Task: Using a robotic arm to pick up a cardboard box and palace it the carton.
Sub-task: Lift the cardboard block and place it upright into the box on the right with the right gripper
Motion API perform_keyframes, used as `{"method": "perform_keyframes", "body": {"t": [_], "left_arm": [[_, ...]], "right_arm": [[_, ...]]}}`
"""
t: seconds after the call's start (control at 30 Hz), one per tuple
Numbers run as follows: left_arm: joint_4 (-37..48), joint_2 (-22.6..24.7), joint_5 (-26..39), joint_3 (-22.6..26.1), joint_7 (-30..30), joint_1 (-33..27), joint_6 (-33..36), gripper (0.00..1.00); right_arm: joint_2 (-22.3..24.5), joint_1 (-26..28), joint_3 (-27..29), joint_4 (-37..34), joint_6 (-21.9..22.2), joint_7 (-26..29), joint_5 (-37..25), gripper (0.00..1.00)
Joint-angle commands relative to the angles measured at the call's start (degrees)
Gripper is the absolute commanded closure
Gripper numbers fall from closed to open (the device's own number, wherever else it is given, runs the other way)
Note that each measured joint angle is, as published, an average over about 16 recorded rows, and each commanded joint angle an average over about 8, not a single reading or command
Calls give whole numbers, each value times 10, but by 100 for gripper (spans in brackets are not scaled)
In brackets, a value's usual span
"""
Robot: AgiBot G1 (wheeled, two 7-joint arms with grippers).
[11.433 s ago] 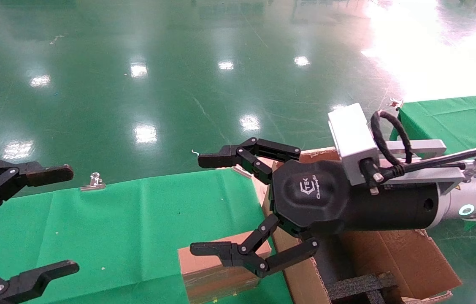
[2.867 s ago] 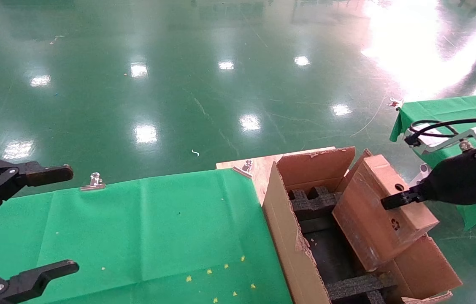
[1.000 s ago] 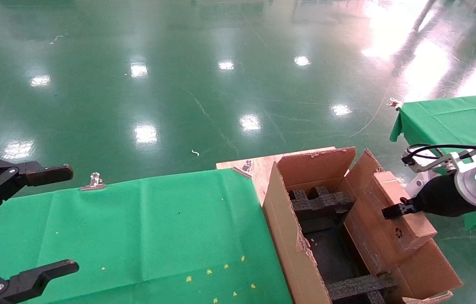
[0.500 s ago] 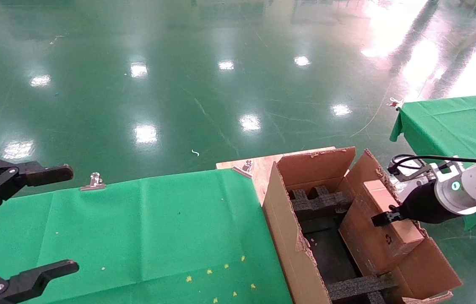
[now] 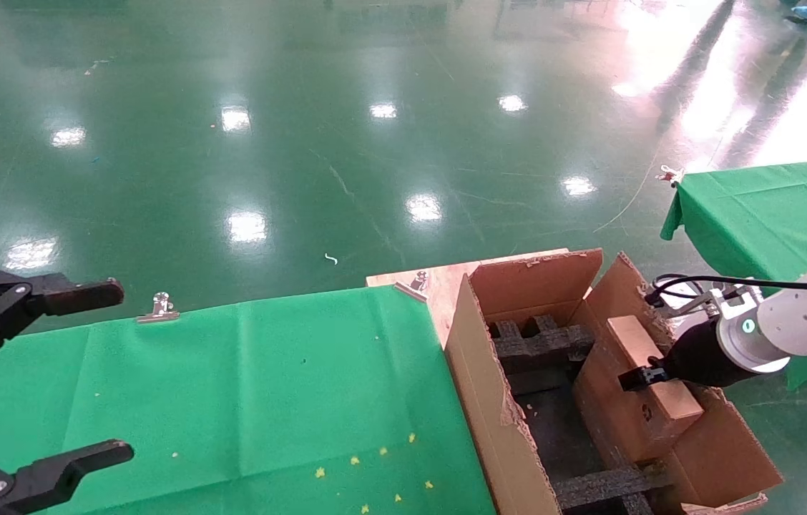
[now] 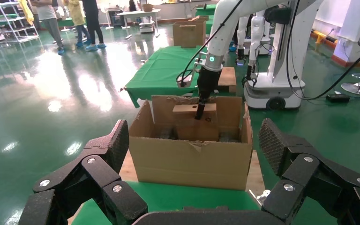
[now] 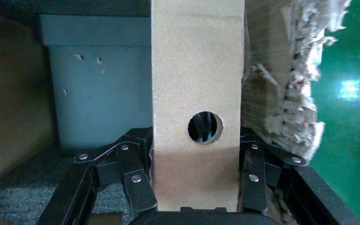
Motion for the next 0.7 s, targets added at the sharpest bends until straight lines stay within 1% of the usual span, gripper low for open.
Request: {"method": "perform_keyframes", "body": {"t": [0.03,0.7], "left_arm": [[0,0,0,0,0,0,0,0],[0,0,0,0,0,0,0,0]], "right_arm": [[-6,-9,2,-10,3,-3,8,100],[-68,-81,12,-129,8,-68,53,100]]}}
